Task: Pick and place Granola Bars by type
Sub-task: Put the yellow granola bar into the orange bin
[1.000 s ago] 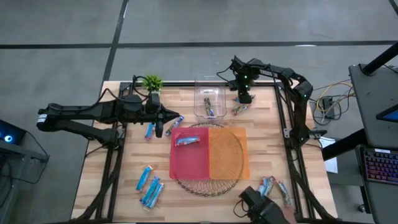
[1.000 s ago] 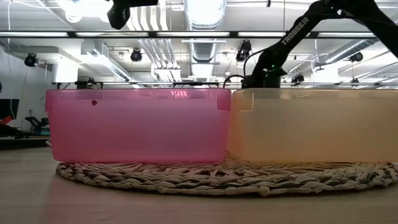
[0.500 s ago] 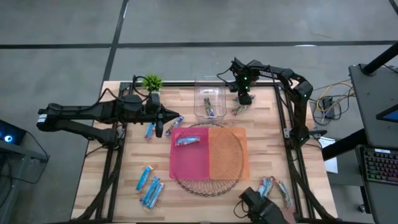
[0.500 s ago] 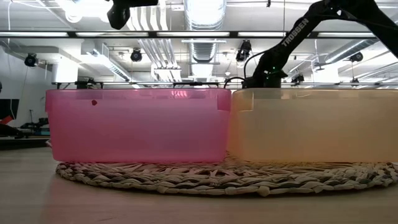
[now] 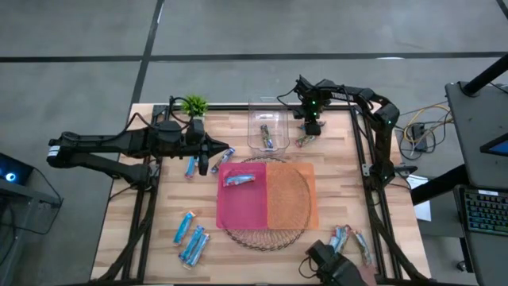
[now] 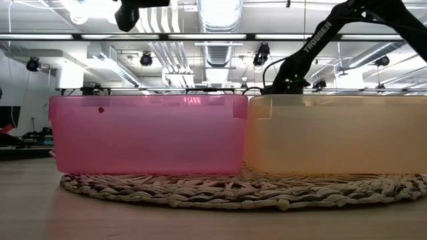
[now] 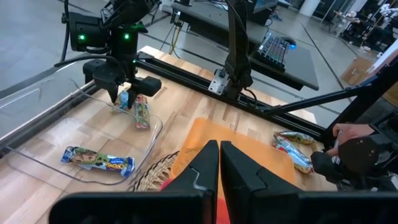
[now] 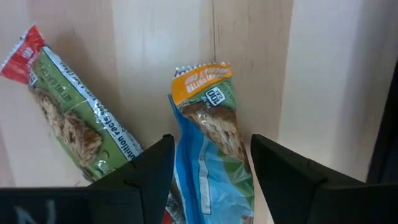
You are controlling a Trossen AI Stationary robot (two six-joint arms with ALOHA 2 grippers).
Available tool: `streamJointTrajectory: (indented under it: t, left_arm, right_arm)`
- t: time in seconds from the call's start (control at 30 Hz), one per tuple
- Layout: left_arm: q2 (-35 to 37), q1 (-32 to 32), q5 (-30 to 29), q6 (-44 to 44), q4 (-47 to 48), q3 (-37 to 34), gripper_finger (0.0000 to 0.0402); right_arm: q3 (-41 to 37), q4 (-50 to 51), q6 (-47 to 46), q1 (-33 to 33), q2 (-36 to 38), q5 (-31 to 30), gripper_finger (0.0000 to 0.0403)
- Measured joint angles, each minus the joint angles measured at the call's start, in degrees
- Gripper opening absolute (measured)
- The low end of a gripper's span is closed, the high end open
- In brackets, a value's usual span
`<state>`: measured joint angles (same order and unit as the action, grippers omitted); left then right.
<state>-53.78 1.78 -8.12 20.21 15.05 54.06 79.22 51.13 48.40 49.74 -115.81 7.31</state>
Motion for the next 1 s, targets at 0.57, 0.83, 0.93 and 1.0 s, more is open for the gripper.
streamJointTrajectory:
  t: [0.57, 0.83, 0.93, 1.0]
  left_arm:
    - [0.0, 0.0, -0.4, 0.6, 0.0, 0.0, 0.0]
    - [0.0, 0.0, -0.4, 0.7, 0.0, 0.0, 0.0]
    - [0.0, 0.0, -0.4, 0.6, 0.0, 0.0, 0.0]
    - [0.0, 0.0, -0.4, 0.6, 0.0, 0.0, 0.0]
  right_arm:
    - [-0.4, -0.5, 0.3, 0.0, 0.0, 0.0, 0.0095]
    - [-0.5, -0.5, 0.6, 0.0, 0.1, 0.0, 0.0062]
    - [-0.5, -0.5, 0.3, 0.0, 0.1, 0.0, 0.006]
    - [-0.5, -0.3, -0.3, 0.0, 0.1, 0.0, 0.0059]
